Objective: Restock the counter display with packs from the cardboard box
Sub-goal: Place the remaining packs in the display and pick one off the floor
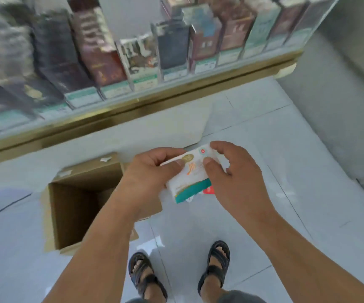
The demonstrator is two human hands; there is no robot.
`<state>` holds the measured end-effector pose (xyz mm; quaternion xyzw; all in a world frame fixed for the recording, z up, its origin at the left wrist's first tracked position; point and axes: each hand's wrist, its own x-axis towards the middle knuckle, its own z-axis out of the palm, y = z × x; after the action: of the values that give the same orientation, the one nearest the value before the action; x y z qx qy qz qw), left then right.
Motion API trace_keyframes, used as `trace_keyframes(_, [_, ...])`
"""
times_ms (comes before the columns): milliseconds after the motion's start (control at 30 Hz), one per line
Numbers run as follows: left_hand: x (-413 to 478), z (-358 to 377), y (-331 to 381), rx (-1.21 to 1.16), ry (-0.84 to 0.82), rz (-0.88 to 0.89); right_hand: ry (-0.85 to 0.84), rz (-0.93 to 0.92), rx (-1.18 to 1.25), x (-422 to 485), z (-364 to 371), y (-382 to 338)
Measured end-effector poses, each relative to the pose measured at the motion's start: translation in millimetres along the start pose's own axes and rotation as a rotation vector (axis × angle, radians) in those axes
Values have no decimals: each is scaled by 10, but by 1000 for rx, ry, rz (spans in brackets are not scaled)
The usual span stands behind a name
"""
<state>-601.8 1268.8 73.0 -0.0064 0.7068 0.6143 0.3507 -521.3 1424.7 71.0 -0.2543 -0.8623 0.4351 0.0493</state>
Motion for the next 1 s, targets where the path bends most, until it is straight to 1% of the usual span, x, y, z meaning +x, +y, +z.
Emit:
trace_keyframes(67, [-329,-204,541,25,4,41,-79,-85,101,-133,-297,-511])
trace_keyframes(133, [-696,-390,1009,46,29,102,-182,-240,140,-317,-578,-943])
trace_keyframes(167, [-884,-473,1186,45,55,128,-221,-320,78,-417,-693,-1153])
trace_keyframes(200, [-1060,-558,1397,47,76,151,-220,-450,-31,-463,-791,-1359])
trace_keyframes(267, [-1385,-752,1825,136,95,197,-150,-712,-251,-445,-849,-1747])
trace_keyframes(300, [-1516,-843,2007,198,96,221,-156,-769,-313,-404,-848,-2007])
trace_keyframes(333, [-1641,-932,2198,236,103,243,-118,-818,-328,-370,-849,-2259])
trace_keyframes(400, [-1875,-1119,2493,222,111,283,-132,-868,-335,-305,-946,-2742])
trace_keyframes(500, [-2163,-1323,2818,100,118,246,-222,-939,-575,-447,-1122,-3272])
trace_keyframes(567, [-2307,-1473,2954,-5,124,247,-243,-983,-577,-483,-1155,-3483])
trace_keyframes(667, [-2422,-1689,3087,-130,101,325,-179,-971,-571,-437,-1145,-3753])
trace_keyframes(733, [-2436,-1766,3175,-159,84,331,-150,-1006,-564,-365,-1133,-3894])
trace_keyframes(833, [-2368,-1816,3311,-168,147,338,-151,-1028,-601,-216,-1154,-4057])
trace_keyframes(900, [-2304,-1819,3422,-176,195,348,-142,-1077,-623,-73,-1168,-4156])
trace_keyframes(1000, [-2167,-1846,3569,-199,269,370,-187,-1129,-573,173,-1203,-4296])
